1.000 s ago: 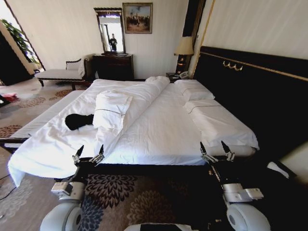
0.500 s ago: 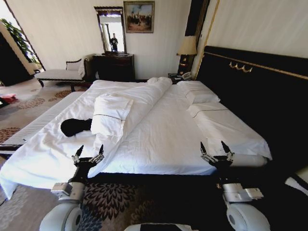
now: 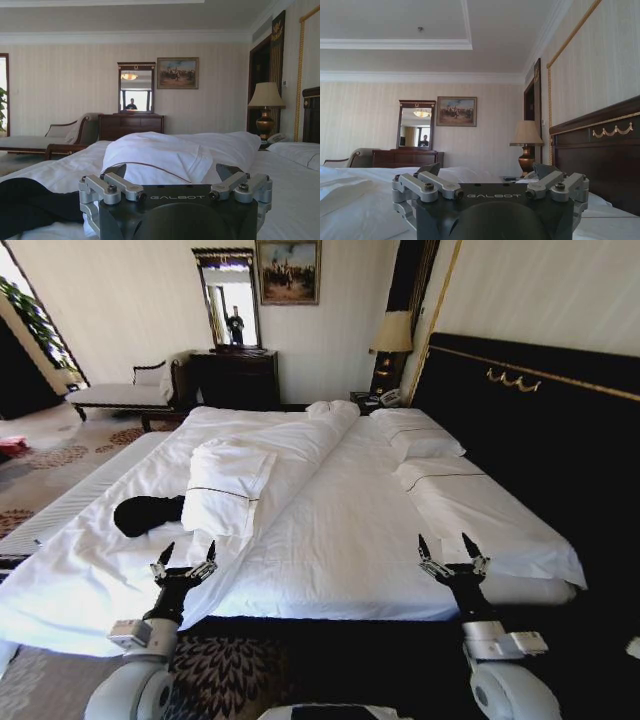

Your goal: Fold the clothes on the bed.

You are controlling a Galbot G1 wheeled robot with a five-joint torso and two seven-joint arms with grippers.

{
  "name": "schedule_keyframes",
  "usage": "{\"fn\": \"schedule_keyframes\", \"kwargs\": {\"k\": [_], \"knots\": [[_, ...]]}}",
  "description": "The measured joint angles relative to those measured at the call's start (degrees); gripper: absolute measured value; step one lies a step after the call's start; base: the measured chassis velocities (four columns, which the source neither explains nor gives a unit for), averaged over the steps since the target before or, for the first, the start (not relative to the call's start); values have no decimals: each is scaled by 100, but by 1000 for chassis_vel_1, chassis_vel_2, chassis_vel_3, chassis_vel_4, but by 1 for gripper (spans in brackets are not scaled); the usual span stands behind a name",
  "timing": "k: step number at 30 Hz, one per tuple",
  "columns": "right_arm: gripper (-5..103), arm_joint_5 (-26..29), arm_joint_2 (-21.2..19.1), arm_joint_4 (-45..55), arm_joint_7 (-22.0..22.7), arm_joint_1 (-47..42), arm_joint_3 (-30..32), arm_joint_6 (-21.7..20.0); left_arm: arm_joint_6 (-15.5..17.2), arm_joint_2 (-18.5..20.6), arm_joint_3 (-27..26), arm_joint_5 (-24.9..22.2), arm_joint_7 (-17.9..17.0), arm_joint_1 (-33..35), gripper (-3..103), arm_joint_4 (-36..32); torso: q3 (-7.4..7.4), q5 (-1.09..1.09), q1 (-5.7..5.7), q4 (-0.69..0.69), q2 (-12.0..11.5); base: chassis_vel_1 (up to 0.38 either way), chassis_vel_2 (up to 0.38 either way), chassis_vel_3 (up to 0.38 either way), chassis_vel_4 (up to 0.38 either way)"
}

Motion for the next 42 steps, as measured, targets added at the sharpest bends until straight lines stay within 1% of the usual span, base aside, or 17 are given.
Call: {"fn": "schedule_keyframes", "kwargs": {"k": [23, 33, 42], "knots": [[100, -160, 77, -19, -42, 15, -56, 16, -38, -36, 5, 29, 6, 16, 100, -4, 0, 1, 0, 0, 0, 2, 3, -2, -2], [100, -206, 113, -19, -34, 3, -70, 16, -55, -49, 18, 46, 11, 23, 100, 1, 0, 1, 0, 0, 0, 132, 153, -143, -160], [100, -250, 153, -26, -31, 0, -124, 80, -74, -52, 16, 54, 11, 34, 100, 6, 0, -5, 0, 0, 1, 167, 165, -164, -165]]}}
